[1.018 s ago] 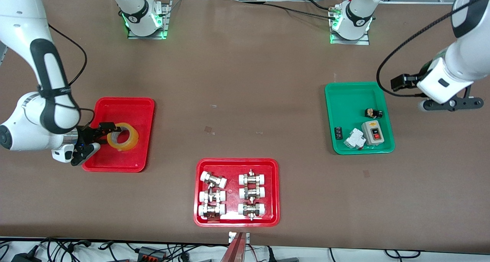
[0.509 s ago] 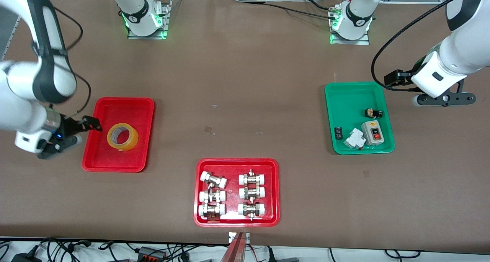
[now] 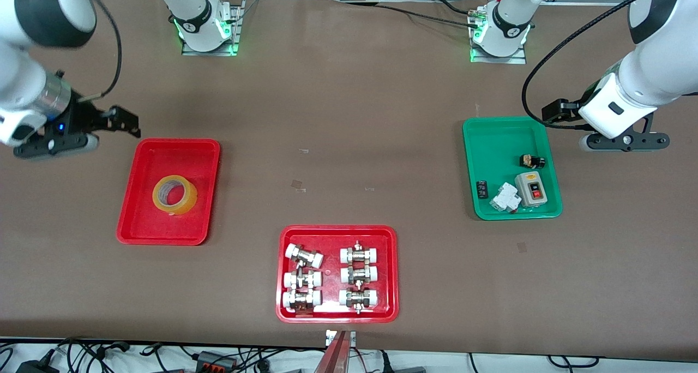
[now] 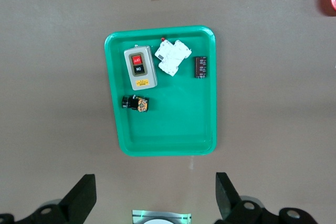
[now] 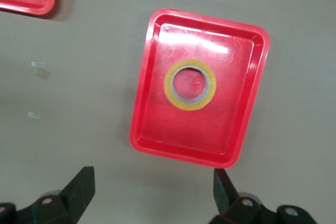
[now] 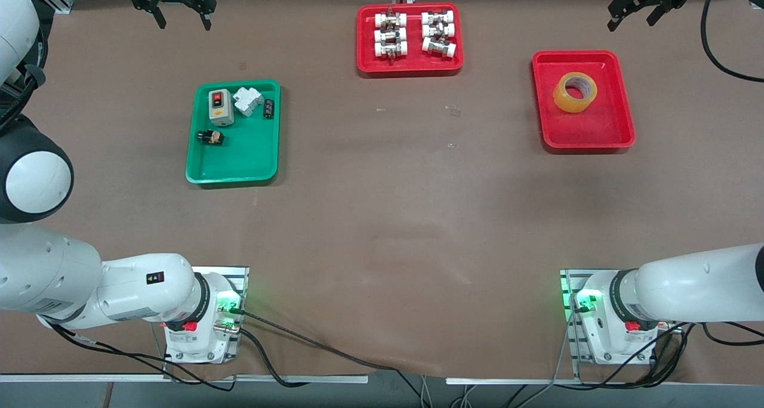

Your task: Left arm passes tape to right arm into tray

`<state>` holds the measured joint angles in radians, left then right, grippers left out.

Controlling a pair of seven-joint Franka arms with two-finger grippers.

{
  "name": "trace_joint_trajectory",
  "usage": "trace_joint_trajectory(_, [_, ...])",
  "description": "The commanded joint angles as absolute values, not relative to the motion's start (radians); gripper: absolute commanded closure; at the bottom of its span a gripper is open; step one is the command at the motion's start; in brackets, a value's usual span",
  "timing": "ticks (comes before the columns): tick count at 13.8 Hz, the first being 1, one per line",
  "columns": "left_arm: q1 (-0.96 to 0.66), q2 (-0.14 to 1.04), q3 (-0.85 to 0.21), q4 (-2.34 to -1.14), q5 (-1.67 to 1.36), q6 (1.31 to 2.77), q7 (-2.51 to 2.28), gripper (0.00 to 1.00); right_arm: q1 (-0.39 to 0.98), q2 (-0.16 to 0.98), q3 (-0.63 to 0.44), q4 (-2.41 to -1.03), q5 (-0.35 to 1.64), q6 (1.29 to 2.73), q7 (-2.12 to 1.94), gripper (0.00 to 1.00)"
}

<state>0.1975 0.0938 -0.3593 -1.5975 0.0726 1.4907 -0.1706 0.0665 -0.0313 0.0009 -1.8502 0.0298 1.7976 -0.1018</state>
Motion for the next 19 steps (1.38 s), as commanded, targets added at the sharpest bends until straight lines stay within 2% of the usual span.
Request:
trace_joint_trajectory(1, [0.201, 0.077, -0.362, -1.614, 0.06, 1.503, -0.152, 0.0, 0.086, -0.092, -0.003, -1.895, 0.011, 1.806, -0.06, 0.0])
trace_joint_trajectory(4, [0.201, 0.077, -0.362, -1.614, 0.058, 1.503, -0.153, 0.0, 0.074, -0.039, -0.006, -1.74, 0.009, 1.724, -0.038, 0.0])
trace_joint_trajectory(6, [0.201, 0.077, -0.362, -1.614, 0.058, 1.503, -0.153, 0.0, 0.077, -0.032, -0.008, -1.684, 0.005, 1.718, -0.032, 0.0])
trace_joint_trajectory(19, [0.21, 0.084, -0.36, -1.611, 0.002, 1.506, -0.158, 0.0, 0.075, -0.032, -0.008, -1.654, -0.018, 1.646, 0.078, 0.0])
